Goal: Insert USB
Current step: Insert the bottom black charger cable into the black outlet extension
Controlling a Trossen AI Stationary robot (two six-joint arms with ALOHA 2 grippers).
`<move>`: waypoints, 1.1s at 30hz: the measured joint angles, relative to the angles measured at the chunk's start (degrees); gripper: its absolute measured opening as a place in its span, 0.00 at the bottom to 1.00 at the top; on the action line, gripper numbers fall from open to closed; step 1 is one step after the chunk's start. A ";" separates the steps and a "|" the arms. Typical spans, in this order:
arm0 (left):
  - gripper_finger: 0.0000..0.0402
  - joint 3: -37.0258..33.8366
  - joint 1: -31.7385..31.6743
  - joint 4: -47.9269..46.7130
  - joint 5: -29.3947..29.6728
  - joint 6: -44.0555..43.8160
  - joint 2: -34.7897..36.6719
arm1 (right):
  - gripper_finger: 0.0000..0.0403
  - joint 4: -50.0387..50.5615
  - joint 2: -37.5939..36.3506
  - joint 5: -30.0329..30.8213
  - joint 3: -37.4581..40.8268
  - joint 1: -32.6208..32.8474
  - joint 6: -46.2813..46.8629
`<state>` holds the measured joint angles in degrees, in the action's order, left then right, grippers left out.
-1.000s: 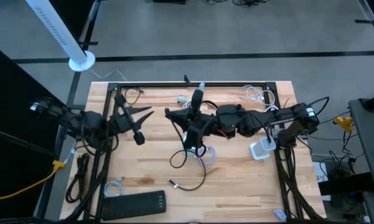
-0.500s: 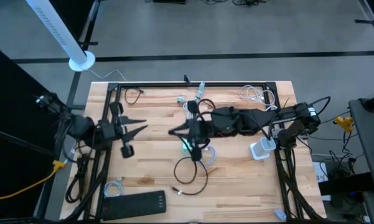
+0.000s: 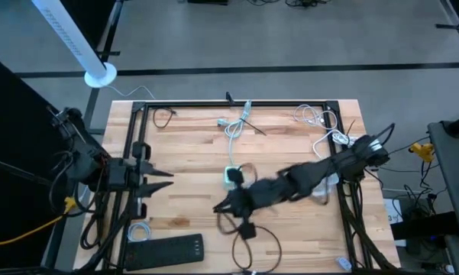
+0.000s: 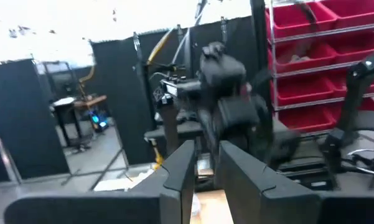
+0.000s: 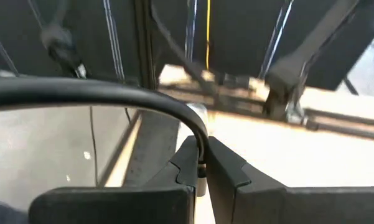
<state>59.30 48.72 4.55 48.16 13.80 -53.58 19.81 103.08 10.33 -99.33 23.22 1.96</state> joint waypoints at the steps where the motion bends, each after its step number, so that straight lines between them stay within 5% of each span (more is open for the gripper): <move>1: 0.16 0.73 0.60 -0.87 1.09 -1.27 -0.29 | 0.01 -0.92 1.36 1.20 0.22 0.29 0.59; 8: 0.10 5.15 6.72 -15.23 8.99 -13.26 -0.09 | 0.01 -13.91 9.02 3.19 1.91 0.50 4.28; 20: 0.00 5.47 16.39 -46.10 9.23 -51.72 -4.02 | 0.01 -28.59 23.24 3.02 2.45 3.85 10.32; 33: 0.00 5.41 17.21 -51.07 -6.09 -72.10 -17.93 | 0.01 -39.37 31.25 11.11 2.25 5.05 13.56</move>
<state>64.71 65.93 -46.52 42.07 -58.30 -71.51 -19.56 134.34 21.43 -97.08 28.27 15.51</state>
